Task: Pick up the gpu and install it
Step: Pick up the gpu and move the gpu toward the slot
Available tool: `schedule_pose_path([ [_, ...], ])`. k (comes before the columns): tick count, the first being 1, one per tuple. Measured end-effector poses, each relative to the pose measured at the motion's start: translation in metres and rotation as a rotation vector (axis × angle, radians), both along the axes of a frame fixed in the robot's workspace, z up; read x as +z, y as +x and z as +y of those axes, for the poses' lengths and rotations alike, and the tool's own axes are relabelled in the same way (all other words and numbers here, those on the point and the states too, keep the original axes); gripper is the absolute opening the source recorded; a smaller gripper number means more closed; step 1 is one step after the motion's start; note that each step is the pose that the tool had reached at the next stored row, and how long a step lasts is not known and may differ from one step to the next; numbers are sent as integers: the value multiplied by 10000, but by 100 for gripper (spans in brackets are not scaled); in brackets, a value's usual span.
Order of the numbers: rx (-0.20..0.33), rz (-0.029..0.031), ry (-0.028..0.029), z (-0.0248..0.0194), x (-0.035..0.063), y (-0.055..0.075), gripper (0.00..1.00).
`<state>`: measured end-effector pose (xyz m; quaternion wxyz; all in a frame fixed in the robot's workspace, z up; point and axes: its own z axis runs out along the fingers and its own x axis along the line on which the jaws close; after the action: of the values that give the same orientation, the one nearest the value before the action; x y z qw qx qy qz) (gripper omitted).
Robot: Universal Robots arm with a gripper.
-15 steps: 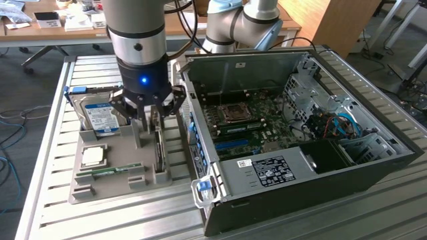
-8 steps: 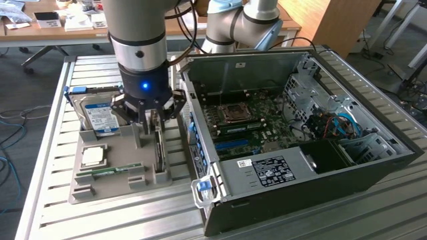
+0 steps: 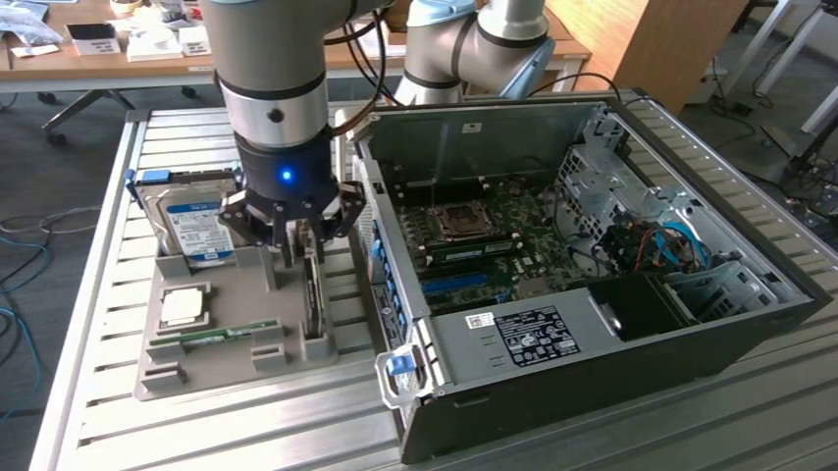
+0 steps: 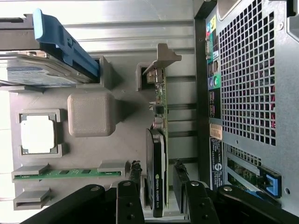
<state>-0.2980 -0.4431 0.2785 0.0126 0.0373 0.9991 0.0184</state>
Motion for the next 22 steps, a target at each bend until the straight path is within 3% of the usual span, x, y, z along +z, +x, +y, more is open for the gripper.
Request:
schedule_pose_path([
  [22, -1, 1, -1, 0, -201, 60, 42],
])
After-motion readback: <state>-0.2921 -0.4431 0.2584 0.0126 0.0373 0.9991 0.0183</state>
